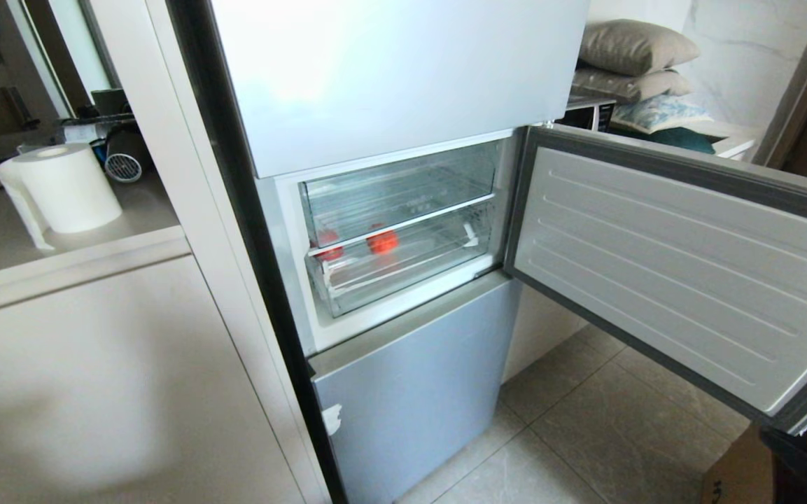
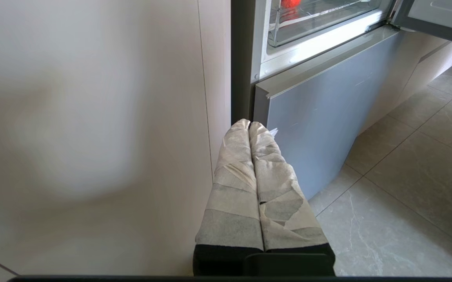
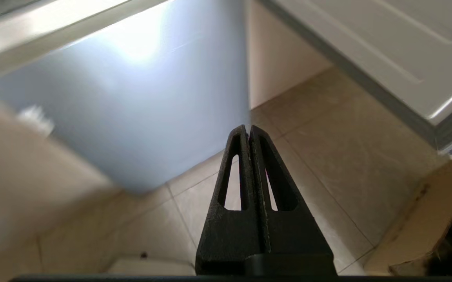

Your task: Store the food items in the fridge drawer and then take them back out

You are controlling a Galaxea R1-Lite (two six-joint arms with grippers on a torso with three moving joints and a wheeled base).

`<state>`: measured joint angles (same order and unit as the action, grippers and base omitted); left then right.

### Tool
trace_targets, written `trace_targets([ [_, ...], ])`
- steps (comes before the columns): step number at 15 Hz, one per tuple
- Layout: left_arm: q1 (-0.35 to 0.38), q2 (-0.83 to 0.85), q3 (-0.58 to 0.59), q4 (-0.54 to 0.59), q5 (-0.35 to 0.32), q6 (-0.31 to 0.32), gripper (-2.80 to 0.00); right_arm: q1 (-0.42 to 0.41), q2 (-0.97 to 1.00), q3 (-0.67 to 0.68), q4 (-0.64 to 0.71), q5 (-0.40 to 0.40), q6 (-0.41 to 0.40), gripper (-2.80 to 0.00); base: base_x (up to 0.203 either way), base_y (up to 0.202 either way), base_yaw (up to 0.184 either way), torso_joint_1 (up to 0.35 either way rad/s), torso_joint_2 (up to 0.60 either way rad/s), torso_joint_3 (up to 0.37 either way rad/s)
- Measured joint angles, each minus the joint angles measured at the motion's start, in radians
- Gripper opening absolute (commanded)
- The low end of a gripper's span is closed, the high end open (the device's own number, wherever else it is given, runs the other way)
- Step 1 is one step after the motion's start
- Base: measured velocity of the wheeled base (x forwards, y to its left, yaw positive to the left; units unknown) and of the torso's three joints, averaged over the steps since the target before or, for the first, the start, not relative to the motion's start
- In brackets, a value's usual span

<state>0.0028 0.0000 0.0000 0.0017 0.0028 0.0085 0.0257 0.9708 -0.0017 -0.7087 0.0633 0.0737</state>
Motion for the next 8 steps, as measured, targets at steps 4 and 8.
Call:
trace_targets([
  [4,0.0,0.0,0.0,0.0,0.0,0.0,-2.8,0.002,-0.511,-0.031,0.499,-0.003,-0.101,-2.8,0.0,0.0,0.0,0.0,0.0,0.0],
  [8,0.0,0.0,0.0,0.0,0.0,0.001,-2.8,-0.015,-0.861,-0.063,0.848,-0.017,-0.196,-2.8,0.0,0.0,0.0,0.0,0.0,0.0],
])
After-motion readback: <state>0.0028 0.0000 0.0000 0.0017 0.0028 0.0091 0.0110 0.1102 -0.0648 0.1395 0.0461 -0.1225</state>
